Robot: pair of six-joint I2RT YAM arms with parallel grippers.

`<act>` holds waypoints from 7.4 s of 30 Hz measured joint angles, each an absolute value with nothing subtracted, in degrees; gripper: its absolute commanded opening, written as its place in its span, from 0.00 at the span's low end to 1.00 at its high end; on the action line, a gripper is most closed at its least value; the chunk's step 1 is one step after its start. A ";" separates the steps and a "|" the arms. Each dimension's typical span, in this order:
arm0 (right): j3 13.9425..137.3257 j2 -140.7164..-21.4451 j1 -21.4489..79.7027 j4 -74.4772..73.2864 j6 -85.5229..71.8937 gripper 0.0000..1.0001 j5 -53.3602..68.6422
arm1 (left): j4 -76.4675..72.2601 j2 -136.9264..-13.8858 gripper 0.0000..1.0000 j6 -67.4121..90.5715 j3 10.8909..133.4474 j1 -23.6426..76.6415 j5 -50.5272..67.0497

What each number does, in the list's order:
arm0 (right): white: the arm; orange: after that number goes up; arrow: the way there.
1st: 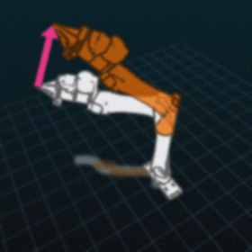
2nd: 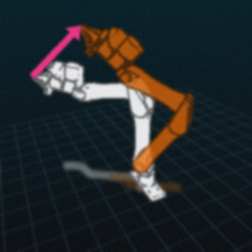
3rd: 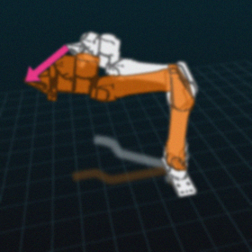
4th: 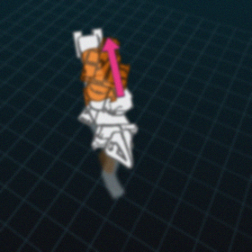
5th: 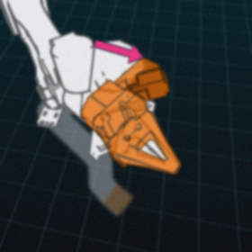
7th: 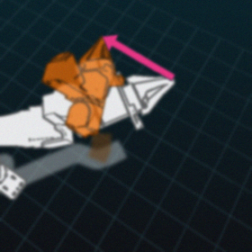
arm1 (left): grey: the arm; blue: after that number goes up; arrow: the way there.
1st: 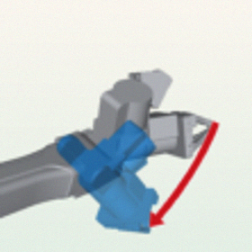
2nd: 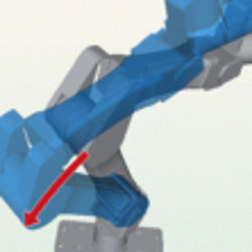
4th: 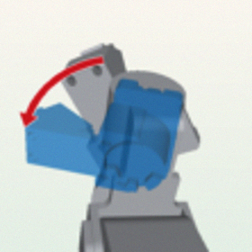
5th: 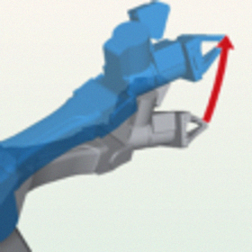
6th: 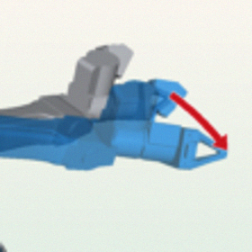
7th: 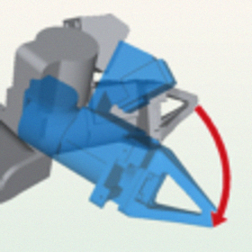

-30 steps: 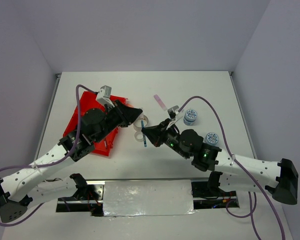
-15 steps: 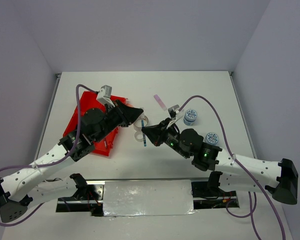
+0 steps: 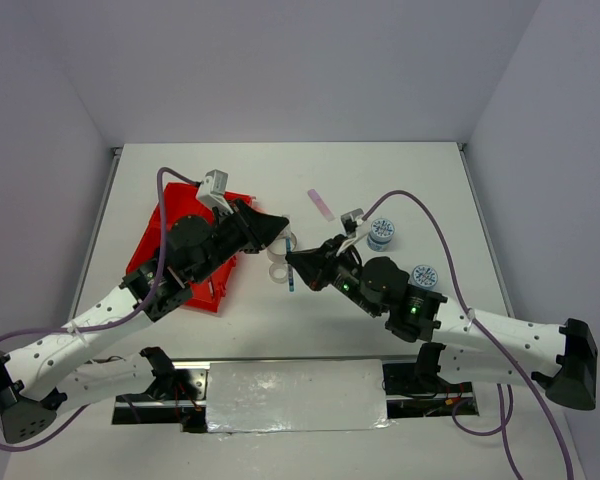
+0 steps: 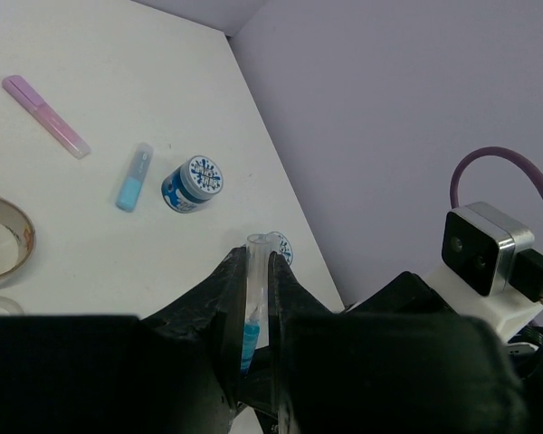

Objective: Sort the stationery into containers
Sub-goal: Close the pen cap on the pen.

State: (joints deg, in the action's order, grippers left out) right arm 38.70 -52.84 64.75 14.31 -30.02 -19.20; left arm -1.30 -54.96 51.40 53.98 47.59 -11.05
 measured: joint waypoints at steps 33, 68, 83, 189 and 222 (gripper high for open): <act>43.13 -53.71 64.45 8.97 -31.11 0.00 -20.95 | -1.80 -55.05 0.00 47.81 54.00 47.68 -9.10; 42.72 -51.35 63.70 17.61 -22.13 0.00 -19.11 | -11.70 -51.99 0.54 41.54 50.43 47.75 -0.56; 42.72 -50.59 63.70 18.00 -20.86 0.00 -14.83 | -15.94 -50.61 0.49 39.11 47.92 47.75 1.83; 44.75 -53.06 63.40 10.13 -15.81 0.00 0.30 | -14.55 -49.41 0.71 21.12 50.65 47.83 10.13; 49.95 -53.49 62.87 1.96 -11.75 0.00 -2.09 | -25.17 -51.22 0.00 22.92 45.84 47.37 13.78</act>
